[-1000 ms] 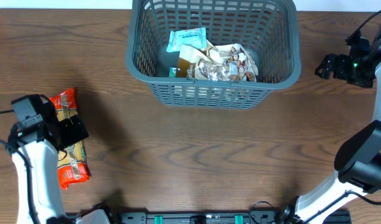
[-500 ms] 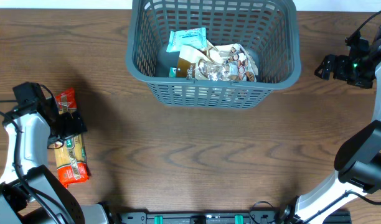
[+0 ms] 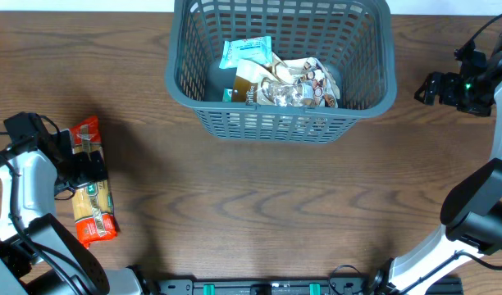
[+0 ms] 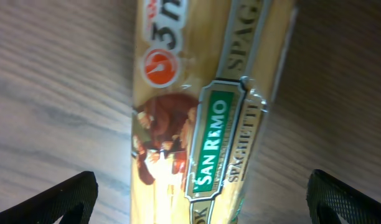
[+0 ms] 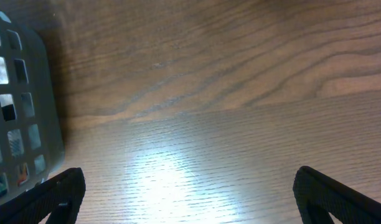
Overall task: Pack container
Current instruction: 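Lower the left gripper onto the San Remo spaghetti pack and grasp it, then lift the spaghetti pack with the left gripper and lay it in the basket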
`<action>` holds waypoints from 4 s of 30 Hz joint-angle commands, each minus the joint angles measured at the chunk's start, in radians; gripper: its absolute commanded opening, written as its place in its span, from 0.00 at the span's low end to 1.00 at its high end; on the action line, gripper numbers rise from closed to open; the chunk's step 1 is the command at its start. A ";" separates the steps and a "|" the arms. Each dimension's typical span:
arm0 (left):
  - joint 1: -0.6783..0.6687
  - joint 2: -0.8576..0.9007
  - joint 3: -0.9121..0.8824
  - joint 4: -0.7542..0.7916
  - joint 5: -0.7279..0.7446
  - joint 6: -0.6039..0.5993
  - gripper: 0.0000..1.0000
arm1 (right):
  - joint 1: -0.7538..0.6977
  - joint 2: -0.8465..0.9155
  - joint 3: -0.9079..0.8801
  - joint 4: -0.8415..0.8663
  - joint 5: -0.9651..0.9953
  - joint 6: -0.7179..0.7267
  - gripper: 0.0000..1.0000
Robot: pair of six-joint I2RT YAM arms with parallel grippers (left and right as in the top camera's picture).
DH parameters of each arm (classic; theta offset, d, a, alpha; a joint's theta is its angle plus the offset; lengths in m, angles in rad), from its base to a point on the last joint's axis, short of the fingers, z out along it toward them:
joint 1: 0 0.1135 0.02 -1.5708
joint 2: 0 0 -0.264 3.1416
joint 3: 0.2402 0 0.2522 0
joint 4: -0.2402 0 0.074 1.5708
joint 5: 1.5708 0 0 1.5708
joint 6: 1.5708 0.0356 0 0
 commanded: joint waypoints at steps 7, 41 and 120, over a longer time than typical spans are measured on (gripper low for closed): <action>0.003 0.013 0.016 0.030 0.032 0.075 0.99 | 0.004 0.003 -0.005 -0.001 -0.005 -0.018 0.99; 0.003 0.233 0.016 0.060 0.034 -0.108 0.25 | 0.004 0.002 -0.005 -0.014 -0.005 -0.018 0.99; -1.061 0.159 1.167 -0.034 -0.234 0.606 0.06 | 0.039 0.002 -0.005 -0.035 -0.005 -0.022 0.99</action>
